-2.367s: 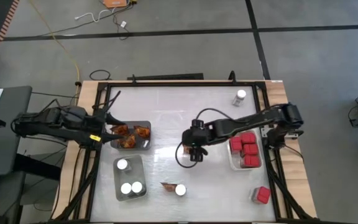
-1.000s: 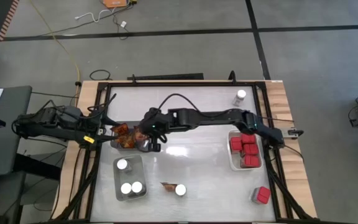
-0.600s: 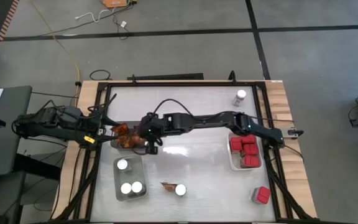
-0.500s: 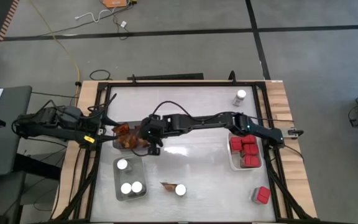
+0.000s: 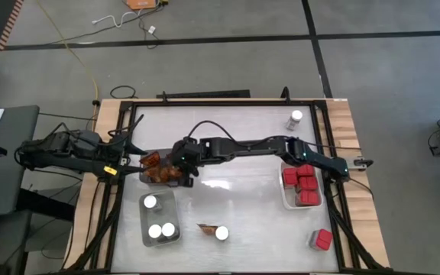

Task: Sort spices by type
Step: Put the orange spice pack into the transparent black bin, then adjust the white spice bottle inside the gray bin

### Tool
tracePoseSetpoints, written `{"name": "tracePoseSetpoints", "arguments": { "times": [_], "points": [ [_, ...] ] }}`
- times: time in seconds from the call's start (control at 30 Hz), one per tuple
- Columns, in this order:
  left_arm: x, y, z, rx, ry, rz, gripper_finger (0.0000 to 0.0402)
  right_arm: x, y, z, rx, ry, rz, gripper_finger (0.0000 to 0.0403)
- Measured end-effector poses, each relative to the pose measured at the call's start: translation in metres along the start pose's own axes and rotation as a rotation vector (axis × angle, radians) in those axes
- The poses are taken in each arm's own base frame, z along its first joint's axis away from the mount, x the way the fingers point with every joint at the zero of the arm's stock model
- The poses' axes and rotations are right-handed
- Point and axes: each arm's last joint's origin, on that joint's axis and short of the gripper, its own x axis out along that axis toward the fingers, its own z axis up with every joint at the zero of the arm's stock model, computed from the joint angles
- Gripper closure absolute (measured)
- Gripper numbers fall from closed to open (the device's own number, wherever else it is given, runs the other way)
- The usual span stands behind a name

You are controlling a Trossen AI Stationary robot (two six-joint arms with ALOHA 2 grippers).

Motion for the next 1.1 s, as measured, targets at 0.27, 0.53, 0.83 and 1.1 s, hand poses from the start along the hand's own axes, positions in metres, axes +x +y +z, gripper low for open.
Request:
{"name": "tracePoseSetpoints", "arguments": {
  "times": [0.27, 0.53, 0.83, 1.1],
  "points": [
    [0.0, 0.0, 0.0, -0.001, -0.001, 0.0, 0.0116, -0.007, -0.003, 0.003, 0.007, -0.006, 0.0, 0.0255],
    [0.0, 0.0, 0.0, -0.081, -0.003, 0.001, 0.0116, -0.071, -0.007, 0.02, 0.075, 0.009, 0.001, 0.0204],
    [0.002, 0.002, 0.003, -0.132, -0.039, 0.102, 0.0116, -0.138, 0.009, 0.001, 0.307, 0.27, -0.087, 0.0224],
    [0.043, -0.002, 0.009, -0.154, 0.119, 0.183, 0.0116, -0.159, 0.06, -0.022, 0.212, 0.394, -0.27, 0.024]
  ]
}}
